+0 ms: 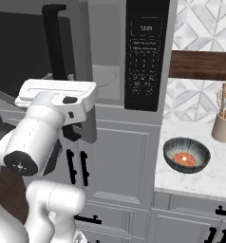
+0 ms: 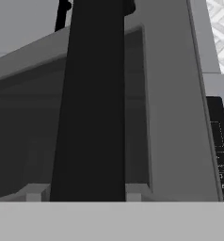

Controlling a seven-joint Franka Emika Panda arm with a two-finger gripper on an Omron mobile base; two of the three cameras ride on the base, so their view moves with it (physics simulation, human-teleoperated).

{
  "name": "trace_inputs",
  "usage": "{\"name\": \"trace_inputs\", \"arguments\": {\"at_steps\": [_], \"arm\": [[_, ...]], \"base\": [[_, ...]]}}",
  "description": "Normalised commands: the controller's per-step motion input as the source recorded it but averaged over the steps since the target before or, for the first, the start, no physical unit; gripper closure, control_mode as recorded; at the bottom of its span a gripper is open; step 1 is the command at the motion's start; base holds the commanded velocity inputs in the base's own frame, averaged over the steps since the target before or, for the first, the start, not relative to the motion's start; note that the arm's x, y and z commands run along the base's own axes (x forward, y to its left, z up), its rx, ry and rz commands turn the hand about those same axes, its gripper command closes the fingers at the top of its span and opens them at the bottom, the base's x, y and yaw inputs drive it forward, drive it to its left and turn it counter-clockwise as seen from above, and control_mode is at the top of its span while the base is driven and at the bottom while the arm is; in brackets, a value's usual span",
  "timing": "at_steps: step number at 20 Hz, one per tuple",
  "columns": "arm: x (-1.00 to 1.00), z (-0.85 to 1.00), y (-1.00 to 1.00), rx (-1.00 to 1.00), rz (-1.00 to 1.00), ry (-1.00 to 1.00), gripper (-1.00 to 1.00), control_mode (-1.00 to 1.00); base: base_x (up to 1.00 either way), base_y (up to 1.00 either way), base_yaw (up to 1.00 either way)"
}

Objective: Open the microwave, place the bowl with waffle inside the microwave, then close the microwave door and turn it on.

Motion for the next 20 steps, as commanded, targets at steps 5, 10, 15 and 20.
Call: {"name": "trace_inputs", "arguments": {"at_steps": [5,10,15,20], "arm": [[-0.73,0.00,0.01,0.00,0.00,0.00,1.00,-1.00],[-0.66,0.00,0.02,0.00,0.00,0.00,1.00,-1.00],[-0.77,0.00,0.11,0.00,0.00,0.00,1.00,-1.00],[-0.71,0.00,0.10,0.00,0.00,0.00,1.00,-1.00]], "base": [[0.00,0.00,0.00],[0.00,0.00,0.00],[0.00,0.00,0.00],[0.00,0.00,0.00]]}}
